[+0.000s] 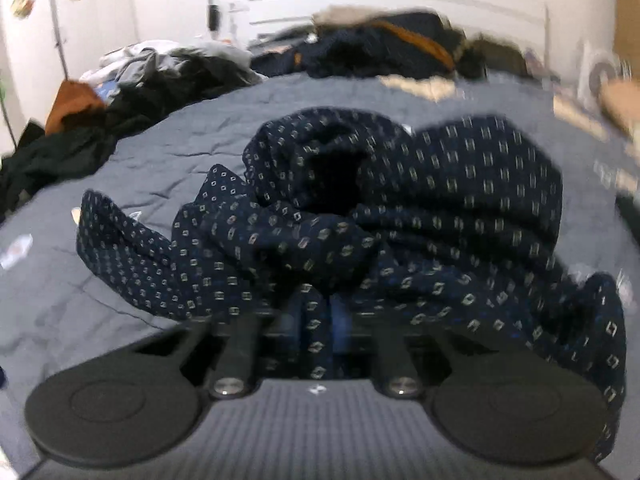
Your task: Fold clothes
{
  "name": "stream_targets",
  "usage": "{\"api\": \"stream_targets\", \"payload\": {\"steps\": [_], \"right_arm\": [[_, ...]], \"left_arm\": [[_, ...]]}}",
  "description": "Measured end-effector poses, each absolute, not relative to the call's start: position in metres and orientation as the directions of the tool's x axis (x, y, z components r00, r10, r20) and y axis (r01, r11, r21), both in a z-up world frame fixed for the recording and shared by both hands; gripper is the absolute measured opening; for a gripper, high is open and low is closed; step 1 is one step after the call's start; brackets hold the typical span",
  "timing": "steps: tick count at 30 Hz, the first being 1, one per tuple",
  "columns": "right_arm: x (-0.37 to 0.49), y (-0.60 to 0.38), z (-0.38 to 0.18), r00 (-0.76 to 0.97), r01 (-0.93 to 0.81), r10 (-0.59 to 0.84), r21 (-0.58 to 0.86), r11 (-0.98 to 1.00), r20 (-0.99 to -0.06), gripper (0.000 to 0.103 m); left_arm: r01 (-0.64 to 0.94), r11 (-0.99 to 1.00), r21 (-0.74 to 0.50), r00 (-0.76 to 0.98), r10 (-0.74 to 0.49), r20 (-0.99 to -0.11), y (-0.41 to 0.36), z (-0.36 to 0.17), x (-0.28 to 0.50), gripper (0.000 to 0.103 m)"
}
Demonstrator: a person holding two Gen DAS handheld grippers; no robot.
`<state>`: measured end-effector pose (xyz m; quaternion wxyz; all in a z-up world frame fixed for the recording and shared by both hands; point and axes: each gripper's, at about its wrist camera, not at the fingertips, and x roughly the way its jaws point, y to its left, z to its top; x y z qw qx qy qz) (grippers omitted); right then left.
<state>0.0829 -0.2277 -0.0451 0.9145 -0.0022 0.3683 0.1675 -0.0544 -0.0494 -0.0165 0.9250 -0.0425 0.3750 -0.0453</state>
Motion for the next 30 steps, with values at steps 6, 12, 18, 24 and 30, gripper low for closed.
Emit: {"api": "stream_targets", "payload": {"steps": [6, 12, 18, 24, 30], "right_arm": [[0.074, -0.256, -0.003, 0.708, -0.259, 0.406, 0.321, 0.911, -0.578, 0.006], [0.048, -0.298, 0.052, 0.808, -0.232, 0.422, 0.436, 0.87, -0.411, 0.006], [0.041, -0.336, 0.063, 0.866, -0.12, 0.302, 0.42, 0.899, -0.399, 0.006], [0.042, -0.373, 0.051, 0.876, 0.068, 0.109, 0.344, 0.936, -0.47, 0.006], [0.039, -0.391, 0.055, 0.882, 0.084, 0.091, 0.344, 0.935, -0.463, 0.006]], "left_arm": [[0.017, 0.993, -0.113, 0.717, -0.091, -0.691, -0.03, -0.018, -0.052, 0.103], [-0.02, 0.993, -0.118, 0.719, -0.067, -0.691, -0.015, -0.017, -0.048, 0.103], [-0.02, 0.996, -0.085, 0.726, -0.044, -0.686, -0.009, -0.023, -0.041, 0.103], [0.028, 0.999, -0.025, 0.729, -0.038, -0.683, -0.012, -0.025, -0.022, 0.103], [0.117, 0.99, 0.08, 0.76, -0.038, -0.648, -0.023, -0.025, 0.006, 0.103]]}}
